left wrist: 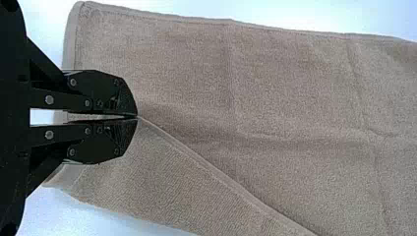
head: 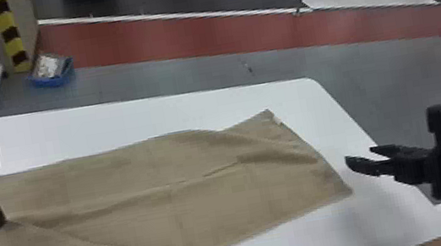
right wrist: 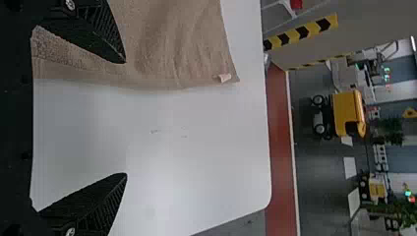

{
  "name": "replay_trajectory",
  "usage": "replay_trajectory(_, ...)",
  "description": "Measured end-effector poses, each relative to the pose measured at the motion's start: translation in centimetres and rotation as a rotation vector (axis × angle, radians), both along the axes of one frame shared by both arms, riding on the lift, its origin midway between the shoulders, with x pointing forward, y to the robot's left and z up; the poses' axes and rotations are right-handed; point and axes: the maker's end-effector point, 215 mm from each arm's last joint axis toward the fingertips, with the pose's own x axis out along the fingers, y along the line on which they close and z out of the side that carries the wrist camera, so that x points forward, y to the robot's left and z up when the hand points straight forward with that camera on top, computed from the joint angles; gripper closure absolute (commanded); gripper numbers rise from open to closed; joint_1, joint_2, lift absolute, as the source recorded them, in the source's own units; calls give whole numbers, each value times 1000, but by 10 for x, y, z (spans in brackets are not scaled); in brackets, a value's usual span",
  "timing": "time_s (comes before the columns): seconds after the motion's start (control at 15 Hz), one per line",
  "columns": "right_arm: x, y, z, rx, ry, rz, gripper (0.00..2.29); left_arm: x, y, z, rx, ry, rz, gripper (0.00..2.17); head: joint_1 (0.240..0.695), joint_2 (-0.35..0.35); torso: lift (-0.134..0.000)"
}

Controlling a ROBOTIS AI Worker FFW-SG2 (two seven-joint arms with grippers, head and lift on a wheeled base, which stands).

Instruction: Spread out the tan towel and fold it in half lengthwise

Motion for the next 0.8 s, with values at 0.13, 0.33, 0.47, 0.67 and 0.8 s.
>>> replay_trajectory(0.13,-1,36,15,-164,8,200,66,-1,3,6,-4,-15,3,1062,695,-226,-120)
replay_trajectory(0.33,-19,74,27,-424,34,498,134,-1,7,9,-6,-22,11,1062,695,-181,-120)
replay_trajectory(0.47,-36,79,30,-557,85,643,188,-1,9,10,-8,-23,17,1062,695,-168,-120)
replay_trajectory(0.67,-54,60,23,-739,157,756,286,-1,13,10,-6,-22,26,1062,695,-184,-120)
replay_trajectory(0.8,-57,45,19,-798,198,768,346,-2,14,9,-5,-21,28,1062,695,-205,-120)
